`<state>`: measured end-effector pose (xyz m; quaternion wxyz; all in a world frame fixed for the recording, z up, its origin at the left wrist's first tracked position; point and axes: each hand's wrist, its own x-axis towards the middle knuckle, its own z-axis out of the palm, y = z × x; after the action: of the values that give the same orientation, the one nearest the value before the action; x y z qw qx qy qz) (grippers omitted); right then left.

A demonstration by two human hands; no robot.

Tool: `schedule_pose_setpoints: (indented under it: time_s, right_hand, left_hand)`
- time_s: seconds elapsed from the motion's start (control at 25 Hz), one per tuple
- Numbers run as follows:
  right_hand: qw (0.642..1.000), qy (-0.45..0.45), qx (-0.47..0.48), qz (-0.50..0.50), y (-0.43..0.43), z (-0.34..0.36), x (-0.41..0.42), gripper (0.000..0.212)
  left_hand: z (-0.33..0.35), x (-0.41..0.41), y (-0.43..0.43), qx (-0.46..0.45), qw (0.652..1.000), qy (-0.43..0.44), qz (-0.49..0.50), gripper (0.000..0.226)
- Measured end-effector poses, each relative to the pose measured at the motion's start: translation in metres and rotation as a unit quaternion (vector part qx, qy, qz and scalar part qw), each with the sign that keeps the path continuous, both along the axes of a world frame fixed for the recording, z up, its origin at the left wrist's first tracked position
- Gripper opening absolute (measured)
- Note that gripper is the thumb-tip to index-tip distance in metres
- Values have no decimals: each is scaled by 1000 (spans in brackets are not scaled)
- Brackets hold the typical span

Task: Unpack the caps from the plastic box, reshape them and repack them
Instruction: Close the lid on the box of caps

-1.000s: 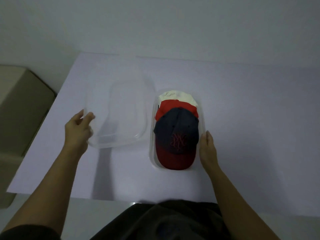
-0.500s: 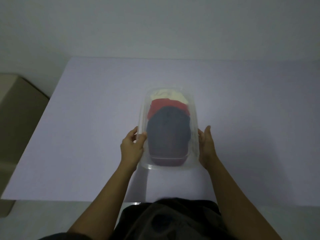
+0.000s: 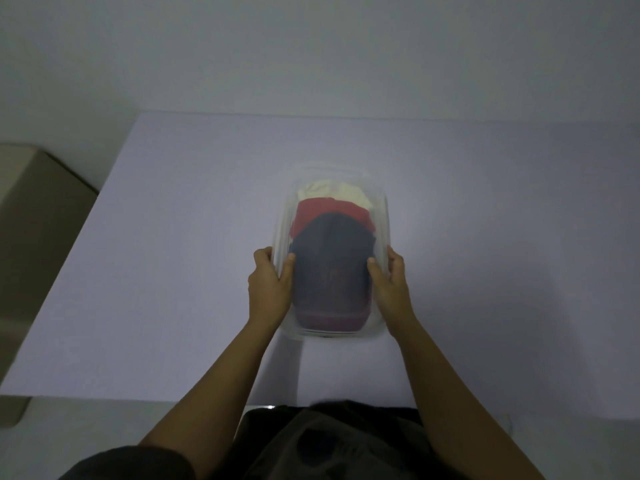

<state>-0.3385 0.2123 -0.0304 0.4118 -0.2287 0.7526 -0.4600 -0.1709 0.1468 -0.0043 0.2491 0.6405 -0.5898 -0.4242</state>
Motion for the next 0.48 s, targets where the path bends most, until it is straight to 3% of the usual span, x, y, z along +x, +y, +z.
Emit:
schedule_pose_setpoints:
  time_s: [0.24,0.48]
  right_hand:
    - [998,61,4,25,-9,10,-8,48]
    - [991,112,59,44,-12,-1,0,56]
  left_hand:
    - [-7,-4,0,8,998,-48,-27,55]
    - [-17,-8,-3,14,998,-59,-8,54]
